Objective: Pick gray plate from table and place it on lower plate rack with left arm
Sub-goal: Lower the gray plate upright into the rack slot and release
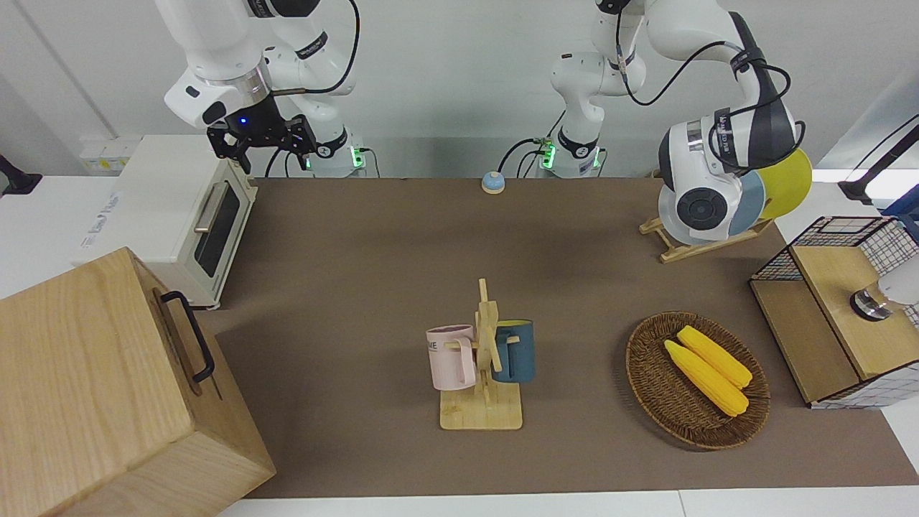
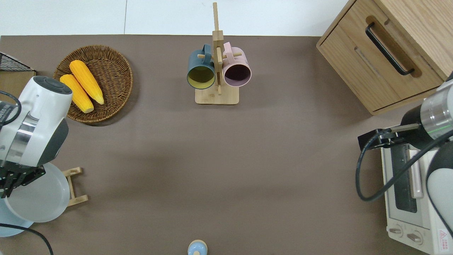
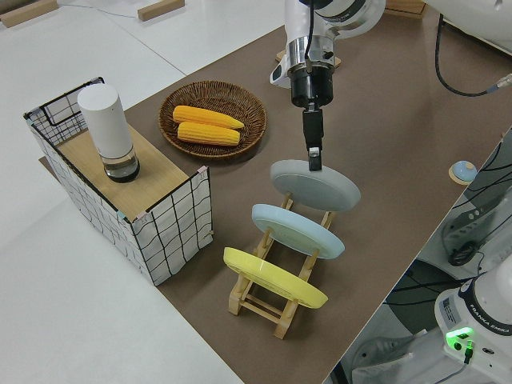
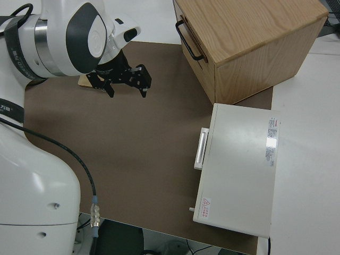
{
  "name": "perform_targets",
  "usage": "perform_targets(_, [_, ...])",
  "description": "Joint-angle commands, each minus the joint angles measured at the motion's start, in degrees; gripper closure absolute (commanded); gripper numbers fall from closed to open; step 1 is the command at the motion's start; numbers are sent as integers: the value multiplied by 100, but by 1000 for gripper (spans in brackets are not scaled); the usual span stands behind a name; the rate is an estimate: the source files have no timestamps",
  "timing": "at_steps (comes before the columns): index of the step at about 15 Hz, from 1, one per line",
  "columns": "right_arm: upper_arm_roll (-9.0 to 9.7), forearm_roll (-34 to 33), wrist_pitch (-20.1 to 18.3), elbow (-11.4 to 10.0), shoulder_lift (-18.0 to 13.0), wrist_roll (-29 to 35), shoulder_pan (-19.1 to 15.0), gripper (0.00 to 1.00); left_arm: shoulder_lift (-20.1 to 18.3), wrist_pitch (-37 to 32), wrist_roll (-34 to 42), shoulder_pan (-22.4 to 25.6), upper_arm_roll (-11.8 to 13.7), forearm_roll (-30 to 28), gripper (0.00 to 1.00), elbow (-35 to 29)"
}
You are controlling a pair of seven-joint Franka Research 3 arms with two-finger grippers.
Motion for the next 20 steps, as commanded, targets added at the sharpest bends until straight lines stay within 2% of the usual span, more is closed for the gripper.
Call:
perform_targets(1, [134, -38, -82, 55, -14, 73, -147, 17, 165, -70, -384, -99, 15, 104, 1000, -122])
perform_targets(4, [134, -38, -82, 55, -14, 73, -147, 17, 288, -70, -499, -107, -117, 78, 967, -122])
perform_targets(5, [134, -38, -82, 55, -14, 73, -147, 17, 297, -70, -560, -133, -126, 78, 859, -122])
perform_targets(6, [134, -38, -82, 55, -14, 73, -147, 17, 306, -70, -578, -142, -135, 69, 589, -122])
perform_targets(7, [134, -38, -82, 55, -14, 73, -147, 17, 314, -70, -570, -142, -135, 69, 199, -122])
perform_targets(8, [134, -38, -82, 55, -14, 73, -147, 17, 323, -70, -561, -142, -161, 69, 62, -122])
perform_targets(9, [134, -38, -82, 55, -14, 73, -147, 17, 323, -70, -517, -134, -179, 60, 18, -122])
perform_targets(13, [134, -38, -82, 55, -14, 73, -147, 17, 288, -70, -508, -142, -196, -238, 9, -61])
perform_targets(17, [134, -38, -82, 55, -14, 73, -147, 17, 227, -70, -552, -125, -416, -607, 7, 263])
perform_targets(20, [134, -38, -82, 55, -14, 73, -147, 17, -19, 9, -499, -37, -416, -1317, 7, 737])
